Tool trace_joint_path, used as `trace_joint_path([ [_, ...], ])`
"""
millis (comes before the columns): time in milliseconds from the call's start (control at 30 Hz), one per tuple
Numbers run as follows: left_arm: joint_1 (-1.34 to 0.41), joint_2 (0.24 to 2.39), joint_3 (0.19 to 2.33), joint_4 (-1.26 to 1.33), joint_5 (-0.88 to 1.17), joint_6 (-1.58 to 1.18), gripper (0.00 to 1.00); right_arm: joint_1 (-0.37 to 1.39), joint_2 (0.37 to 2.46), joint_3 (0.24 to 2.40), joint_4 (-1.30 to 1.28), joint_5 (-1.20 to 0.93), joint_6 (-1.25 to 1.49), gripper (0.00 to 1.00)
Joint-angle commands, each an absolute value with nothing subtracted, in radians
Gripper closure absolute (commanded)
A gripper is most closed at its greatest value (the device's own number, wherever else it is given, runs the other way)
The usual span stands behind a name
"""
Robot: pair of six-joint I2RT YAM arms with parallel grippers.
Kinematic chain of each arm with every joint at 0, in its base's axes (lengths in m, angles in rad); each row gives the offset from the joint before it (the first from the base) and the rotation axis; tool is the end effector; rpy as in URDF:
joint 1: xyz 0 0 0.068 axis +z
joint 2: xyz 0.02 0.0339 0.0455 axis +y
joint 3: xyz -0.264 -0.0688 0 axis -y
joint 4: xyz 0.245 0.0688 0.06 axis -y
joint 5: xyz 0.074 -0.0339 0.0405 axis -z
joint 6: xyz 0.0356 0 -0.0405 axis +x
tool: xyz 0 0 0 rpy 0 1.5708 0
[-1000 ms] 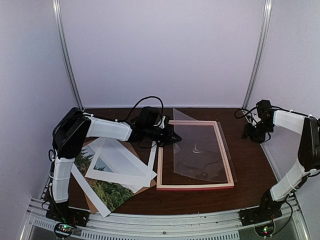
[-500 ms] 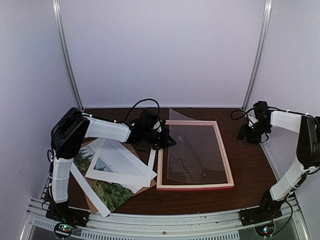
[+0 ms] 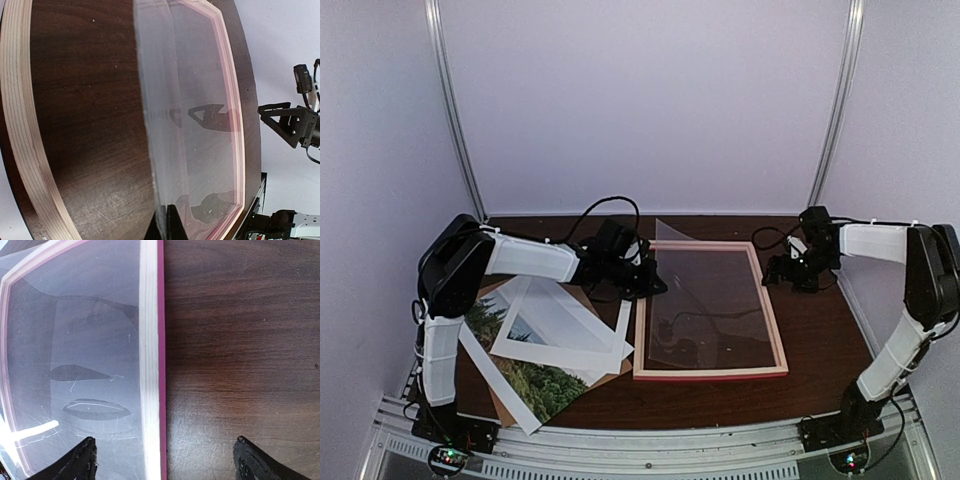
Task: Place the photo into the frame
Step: Place the glass panel in the frame body.
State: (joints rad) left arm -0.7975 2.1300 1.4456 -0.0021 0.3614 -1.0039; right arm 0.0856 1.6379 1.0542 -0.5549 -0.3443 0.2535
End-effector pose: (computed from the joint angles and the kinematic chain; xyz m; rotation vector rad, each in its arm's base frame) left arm 0.3198 -0.3457 0.1609 -0.0438 2.5866 -1.2487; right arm 0.3180 0.0394 0.1943 0.1246 2.7184 0.5668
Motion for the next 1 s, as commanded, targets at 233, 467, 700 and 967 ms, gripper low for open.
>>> trace_joint_path([
  [233,-0.788,2.116,1.491,-0.027,0.375,-0.966,1.0,0.127,1.683,1.091,-0.534,-0.344,0.235,0.0],
  [467,-0.788,2.124,1.505,-0.039,0.377,-0.959,1.0,0.132,1.684,1.089,-0.529,-0.336,0.232,0.01],
  [700,-0.788,2.132,1.517,-0.046,0.378,-0.955,1.0,0.132,1.683,1.098,-0.541,-0.304,0.234,0.0],
  [967,-0.788,2.138,1.52,-0.052,0.381,-0.949,1.0,0.132,1.69,1.101,-0.545,-0.291,0.236,0.0],
])
